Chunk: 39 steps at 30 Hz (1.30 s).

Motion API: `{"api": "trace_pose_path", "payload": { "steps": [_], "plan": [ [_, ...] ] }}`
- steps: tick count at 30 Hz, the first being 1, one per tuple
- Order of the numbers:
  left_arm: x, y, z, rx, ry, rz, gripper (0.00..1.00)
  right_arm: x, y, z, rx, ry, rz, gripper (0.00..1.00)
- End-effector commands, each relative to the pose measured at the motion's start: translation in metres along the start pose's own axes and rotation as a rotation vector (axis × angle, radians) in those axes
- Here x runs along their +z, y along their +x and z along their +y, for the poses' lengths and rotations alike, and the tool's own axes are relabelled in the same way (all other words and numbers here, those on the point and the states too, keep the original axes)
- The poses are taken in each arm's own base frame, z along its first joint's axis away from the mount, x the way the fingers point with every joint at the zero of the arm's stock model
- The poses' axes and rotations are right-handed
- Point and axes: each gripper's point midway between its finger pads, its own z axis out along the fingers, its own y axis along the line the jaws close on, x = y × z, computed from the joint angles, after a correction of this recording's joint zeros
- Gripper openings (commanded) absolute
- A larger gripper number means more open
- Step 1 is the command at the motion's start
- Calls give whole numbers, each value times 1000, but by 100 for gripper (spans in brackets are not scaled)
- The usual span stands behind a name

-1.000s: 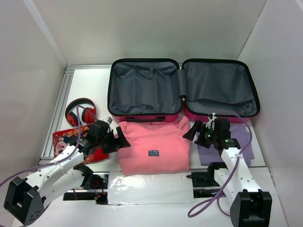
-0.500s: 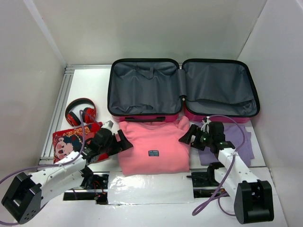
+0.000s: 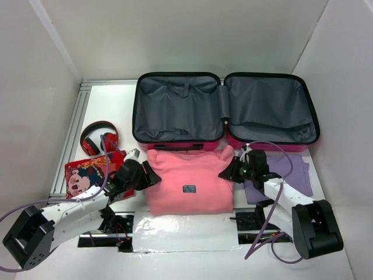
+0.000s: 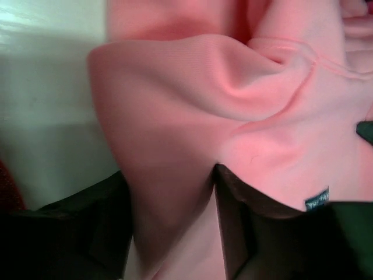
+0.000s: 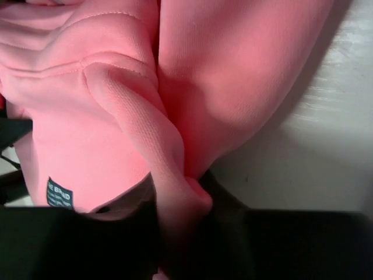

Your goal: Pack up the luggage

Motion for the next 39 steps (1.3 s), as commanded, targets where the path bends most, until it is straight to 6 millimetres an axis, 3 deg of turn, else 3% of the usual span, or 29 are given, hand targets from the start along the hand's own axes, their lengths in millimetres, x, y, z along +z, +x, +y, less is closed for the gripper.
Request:
{"api": "trace_pose_path", "payload": {
  "steps": [1, 2, 3, 5, 6, 8, 12, 13, 14, 17, 18, 20, 21, 22, 23, 24, 25, 26, 27, 28, 29, 30, 31, 33, 34, 35, 37, 38, 39],
  "plan": [
    [7, 8, 21, 24, -63, 4, 61, 2, 35, -27, 38, 104, 84, 25],
    [8, 9, 23, 25, -72, 10, 51, 2, 37, -26, 29, 99, 93, 8],
    [7, 12, 22, 33, -67, 17, 41, 3, 36, -24, 23, 99, 84, 0],
    [5, 9, 13, 62, -39, 9, 7, 0, 42, -22, 30, 103, 104, 0],
    [3, 7, 5, 77, -17, 4, 0, -2, 38, -15, 7, 81, 88, 0],
    [-3, -3, -11, 124, 34, -16, 0, -6, 31, -3, 10, 59, 72, 0],
    [-30, -22, -46, 202, 120, -62, 0, -21, 3, 38, -15, -22, -10, 0],
    [-39, -30, -56, 215, 147, -85, 0, -29, -14, 57, -32, -62, -58, 0],
    [-45, -32, -57, 247, 143, -85, 0, -34, -17, 65, -43, -74, -62, 0],
    [-66, -49, -88, 324, 234, -134, 0, -54, -47, 101, -83, -125, -129, 0],
    [-78, -60, -107, 344, 299, -172, 0, -60, -54, 112, -110, -136, -146, 0],
    [-93, -65, -130, 400, 372, -173, 0, -83, -82, 149, -151, -194, -218, 0],
    [-113, -79, -155, 401, 428, -208, 0, -89, -91, 160, -159, -207, -233, 0],
    [-121, -83, -163, 417, 436, -205, 0, -107, -111, 189, -186, -258, -277, 0],
    [-130, -91, -173, 433, 444, -219, 0, -116, -122, 203, -200, -280, -304, 0],
    [-150, -109, -198, 441, 479, -257, 0, -124, -134, 215, -221, -291, -335, 0],
    [-156, -120, -202, 446, 449, -285, 0, -139, -159, 240, -246, -310, -392, 0],
    [-163, -133, -210, 474, 437, -323, 0, -143, -171, 247, -251, -296, -408, 0],
    [-190, -156, -233, 482, 465, -403, 0, -146, -184, 256, -265, -287, -431, 0],
    [-184, -176, -237, 480, 399, -445, 0, -153, -211, 275, -280, -280, -476, 0],
    [-190, -192, -244, 509, 379, -493, 0, -154, -224, 283, -304, -276, -499, 0],
    [-211, -214, -261, 508, 389, -568, 0, -154, -235, 292, -320, -280, -510, 0],
    [-201, -227, -265, 512, 350, -586, 0, -155, -247, 303, -345, -295, -536, 0],
    [-218, -270, -276, 518, 336, -698, 0, -150, -278, 323, -391, -318, -571, 0],
    [-217, -292, -269, 507, 292, -731, 0, -161, -292, 340, -416, -340, -608, 0],
    [-197, -302, -269, 522, 278, -699, 0, -137, -309, 333, -423, -307, -597, 0],
    [-192, -330, -270, 512, 272, -732, 0, -125, -331, 326, -430, -278, -614, 0],
    [-166, -346, -256, 507, 245, -697, 0, -108, -345, 323, -435, -271, -608, 0],
    [-160, -357, -254, 507, 249, -699, 0, -102, -352, 323, -455, -288, -611, 0]
  ]
}}
